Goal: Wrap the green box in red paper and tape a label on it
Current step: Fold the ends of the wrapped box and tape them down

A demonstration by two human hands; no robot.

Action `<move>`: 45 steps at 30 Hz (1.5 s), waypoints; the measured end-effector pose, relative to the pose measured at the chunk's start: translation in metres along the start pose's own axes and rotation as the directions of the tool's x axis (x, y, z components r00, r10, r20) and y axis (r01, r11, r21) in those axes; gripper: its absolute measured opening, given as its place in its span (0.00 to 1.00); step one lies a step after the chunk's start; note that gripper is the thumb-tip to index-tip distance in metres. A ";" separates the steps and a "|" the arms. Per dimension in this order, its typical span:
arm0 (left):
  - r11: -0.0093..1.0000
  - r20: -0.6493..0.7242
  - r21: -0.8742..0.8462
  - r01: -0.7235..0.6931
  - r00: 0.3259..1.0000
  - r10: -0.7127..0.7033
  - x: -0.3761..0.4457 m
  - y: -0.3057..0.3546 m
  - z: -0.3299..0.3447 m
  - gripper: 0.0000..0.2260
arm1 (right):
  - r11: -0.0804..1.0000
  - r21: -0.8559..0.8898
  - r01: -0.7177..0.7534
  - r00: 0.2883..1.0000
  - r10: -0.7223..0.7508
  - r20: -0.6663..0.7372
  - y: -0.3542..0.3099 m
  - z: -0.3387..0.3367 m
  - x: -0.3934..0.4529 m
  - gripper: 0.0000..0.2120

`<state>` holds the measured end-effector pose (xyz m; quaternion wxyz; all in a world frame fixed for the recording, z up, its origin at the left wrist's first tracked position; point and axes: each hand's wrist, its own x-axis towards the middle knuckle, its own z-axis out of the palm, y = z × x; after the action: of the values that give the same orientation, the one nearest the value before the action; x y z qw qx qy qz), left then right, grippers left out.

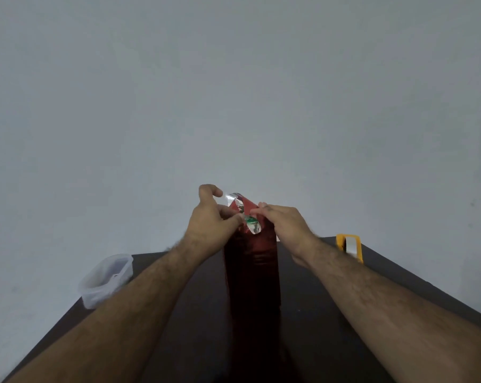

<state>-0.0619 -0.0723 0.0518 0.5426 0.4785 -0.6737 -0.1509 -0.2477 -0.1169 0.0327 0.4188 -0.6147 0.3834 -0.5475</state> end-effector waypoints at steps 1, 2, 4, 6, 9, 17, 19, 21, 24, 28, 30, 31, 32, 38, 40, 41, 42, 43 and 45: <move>1.000 0.023 -0.003 -0.012 1.000 0.012 -0.001 -0.001 0.001 0.24 | 1.000 -0.017 0.011 1.000 -0.010 0.017 0.000 -0.001 0.001 0.07; 1.000 0.044 -0.006 -0.018 0.999 0.019 -0.001 -0.003 0.002 0.24 | 0.999 -0.034 0.020 0.999 -0.018 0.039 0.000 -0.004 0.001 0.07; 1.000 0.076 -0.008 -0.022 0.997 0.023 0.000 -0.005 0.002 0.23 | 0.997 -0.076 0.029 0.996 -0.022 0.088 -0.006 -0.010 0.001 0.12; 1.000 0.103 0.003 -0.025 0.994 0.024 0.001 -0.005 0.002 0.22 | 0.992 -0.117 0.042 0.989 -0.025 0.146 -0.010 -0.019 0.003 0.12; 0.999 0.124 0.025 -0.040 0.992 0.037 0.006 -0.003 0.001 0.19 | 0.994 -0.100 0.036 0.992 -0.024 0.120 -0.007 -0.028 0.012 0.11; 0.999 0.194 -0.021 0.037 0.980 -0.032 0.012 0.002 -0.005 0.14 | 0.995 -0.104 0.003 0.990 0.012 0.137 -0.001 -0.023 0.025 0.07; 0.998 0.210 -0.032 0.055 0.977 -0.047 0.014 0.002 -0.007 0.14 | 0.994 -0.109 -0.019 0.988 0.035 0.150 -0.001 -0.021 0.023 0.07; 0.997 0.219 -0.039 0.063 0.974 -0.053 0.015 0.001 -0.008 0.13 | 0.995 -0.092 -0.049 0.985 0.063 0.159 -0.003 -0.021 0.017 0.07; 0.997 0.223 -0.053 0.056 0.974 -0.043 0.014 0.001 -0.007 0.14 | 0.994 -0.098 -0.054 0.982 0.071 0.176 -0.002 -0.021 0.011 0.11; 0.997 0.221 -0.064 0.047 0.975 -0.032 0.014 0.000 -0.005 0.14 | 0.995 -0.084 -0.054 0.988 0.066 0.138 -0.001 -0.019 0.007 0.10; 0.997 0.219 -0.064 0.046 0.975 -0.031 0.014 0.002 -0.003 0.14 | 0.995 -0.086 -0.050 0.990 0.061 0.130 -0.003 -0.020 0.005 0.10; 0.996 0.217 -0.069 0.048 0.976 -0.032 0.014 0.004 -0.003 0.14 | 0.995 -0.085 -0.046 0.990 0.057 0.132 -0.004 -0.020 0.003 0.11; 0.996 0.218 -0.077 0.051 0.976 -0.033 0.014 0.006 -0.003 0.14 | 0.996 -0.085 -0.043 0.990 0.054 0.134 -0.004 -0.020 0.002 0.11; 0.998 0.254 -0.010 0.067 0.965 -0.063 0.034 0.012 -0.016 0.05 | 0.999 -0.038 -0.019 0.989 0.024 0.144 -0.003 -0.020 -0.003 0.12; 0.997 0.287 0.031 0.072 0.955 -0.078 0.047 0.018 -0.025 0.06 | 0.999 -0.027 -0.023 0.988 0.026 0.151 -0.003 -0.019 -0.003 0.13; 0.996 0.330 0.064 0.055 0.941 -0.073 0.055 0.021 -0.029 0.06 | 0.999 -0.028 -0.025 0.988 0.030 0.155 -0.003 -0.019 -0.003 0.13; 0.995 0.397 0.101 0.021 0.916 -0.059 0.062 0.025 -0.034 0.06 | 0.999 -0.030 -0.024 0.987 0.029 0.158 -0.002 -0.019 -0.003 0.13; 0.991 0.480 0.131 -0.020 0.876 -0.045 0.070 0.029 -0.037 0.06 | 0.999 -0.029 -0.024 0.987 0.028 0.159 -0.002 -0.019 -0.001 0.14; 0.985 0.634 0.158 -0.069 0.772 -0.048 0.082 0.036 -0.040 0.05 | 0.999 -0.016 -0.039 0.986 0.041 0.163 -0.001 -0.019 -0.001 0.14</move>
<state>-0.0404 -0.1078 0.1410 0.2407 0.4406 -0.8303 -0.2418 -0.2665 -0.1174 0.0347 0.4556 -0.6524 0.3635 -0.4843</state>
